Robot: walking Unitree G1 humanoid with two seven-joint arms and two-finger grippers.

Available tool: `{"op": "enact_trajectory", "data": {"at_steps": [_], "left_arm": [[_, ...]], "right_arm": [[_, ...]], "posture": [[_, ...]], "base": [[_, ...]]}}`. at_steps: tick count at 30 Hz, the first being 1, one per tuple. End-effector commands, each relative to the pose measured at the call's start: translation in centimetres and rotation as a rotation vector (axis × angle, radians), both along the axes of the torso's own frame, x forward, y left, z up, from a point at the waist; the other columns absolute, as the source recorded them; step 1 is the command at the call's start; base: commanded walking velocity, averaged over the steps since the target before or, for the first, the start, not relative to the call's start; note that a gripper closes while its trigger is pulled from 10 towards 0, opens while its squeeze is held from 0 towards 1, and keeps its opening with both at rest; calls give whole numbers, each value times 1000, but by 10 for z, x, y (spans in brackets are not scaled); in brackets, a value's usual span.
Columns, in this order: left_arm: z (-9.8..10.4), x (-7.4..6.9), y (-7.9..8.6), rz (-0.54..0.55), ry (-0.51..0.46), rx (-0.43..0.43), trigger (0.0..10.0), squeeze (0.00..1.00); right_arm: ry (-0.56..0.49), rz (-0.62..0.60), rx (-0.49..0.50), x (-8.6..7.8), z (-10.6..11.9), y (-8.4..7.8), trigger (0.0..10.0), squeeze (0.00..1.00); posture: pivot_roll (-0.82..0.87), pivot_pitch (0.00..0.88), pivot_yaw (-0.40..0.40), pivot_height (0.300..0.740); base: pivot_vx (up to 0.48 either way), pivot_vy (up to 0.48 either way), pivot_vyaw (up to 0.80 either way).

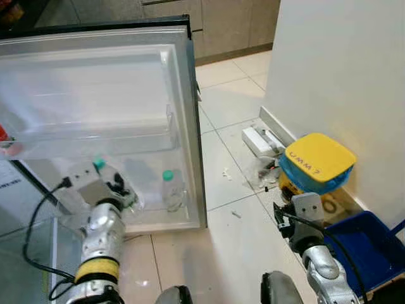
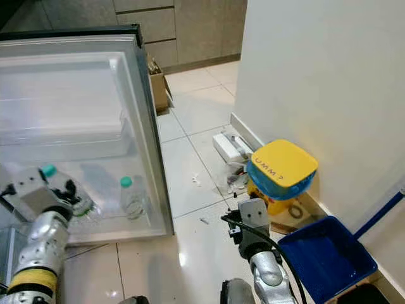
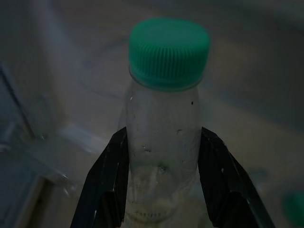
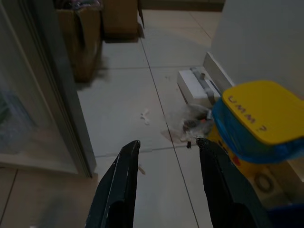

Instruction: Restocking fridge

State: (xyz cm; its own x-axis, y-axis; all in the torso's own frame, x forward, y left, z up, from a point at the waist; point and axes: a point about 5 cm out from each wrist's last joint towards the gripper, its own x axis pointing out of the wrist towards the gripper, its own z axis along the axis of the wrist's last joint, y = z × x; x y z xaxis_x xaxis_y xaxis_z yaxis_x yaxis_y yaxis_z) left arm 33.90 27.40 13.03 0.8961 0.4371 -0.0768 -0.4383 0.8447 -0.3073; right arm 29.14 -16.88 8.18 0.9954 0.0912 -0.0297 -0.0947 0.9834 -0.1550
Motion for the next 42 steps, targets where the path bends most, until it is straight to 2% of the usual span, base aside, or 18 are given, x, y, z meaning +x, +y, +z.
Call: {"op": "enact_trajectory", "data": {"at_steps": [1,4,8,9,10,14,17,23,33,35,42], "left_arm": [[4,-4,16,54,-14,-1,10000,0],[5,-5,22,78,-26,-38,10000,0],[-14,-5,12,84,-5,-180,10000,0],[-14,-5,12,84,-5,-180,10000,0],[-18,-4,7,79,-15,-261,10000,0],[-22,-3,2,57,-14,-313,10000,0],[-32,-1,-6,28,24,-317,10000,0],[-38,4,-18,-3,55,-304,10000,0],[-39,9,-24,-37,77,-281,10000,0],[-45,8,-30,-79,103,-248,10000,0],[-59,5,-48,-162,156,-213,10000,0]], "right_arm": [[15,-9,7,-3,-3,-2,10000,0],[22,-7,9,-3,-4,0,10000,0],[25,1,12,-1,-4,3,10000,0],[25,1,12,-1,-4,3,10000,0],[21,0,11,0,-3,2,10000,0],[18,-5,10,-1,-2,0,10000,0],[22,-11,5,-3,-4,-3,10000,0],[23,-14,4,-2,-4,-1,10000,0],[22,-24,2,-3,-5,-3,10000,0],[22,-31,1,-3,-6,-4,10000,0],[16,-42,5,0,-5,-5,10000,0]], "posture": [[-177,181,63,598],[-172,178,61,598],[-175,172,61,598],[-175,172,61,598],[-182,170,60,598],[-189,168,60,598],[-199,161,63,598],[-210,148,76,598],[-227,126,91,598],[-238,110,108,598],[-239,93,116,598]], "base": [[0,0,0],[0,0,0],[0,0,0],[0,0,0],[0,0,0],[0,0,0],[0,0,0],[0,0,0],[0,0,0],[0,0,0],[0,0,0]]}}
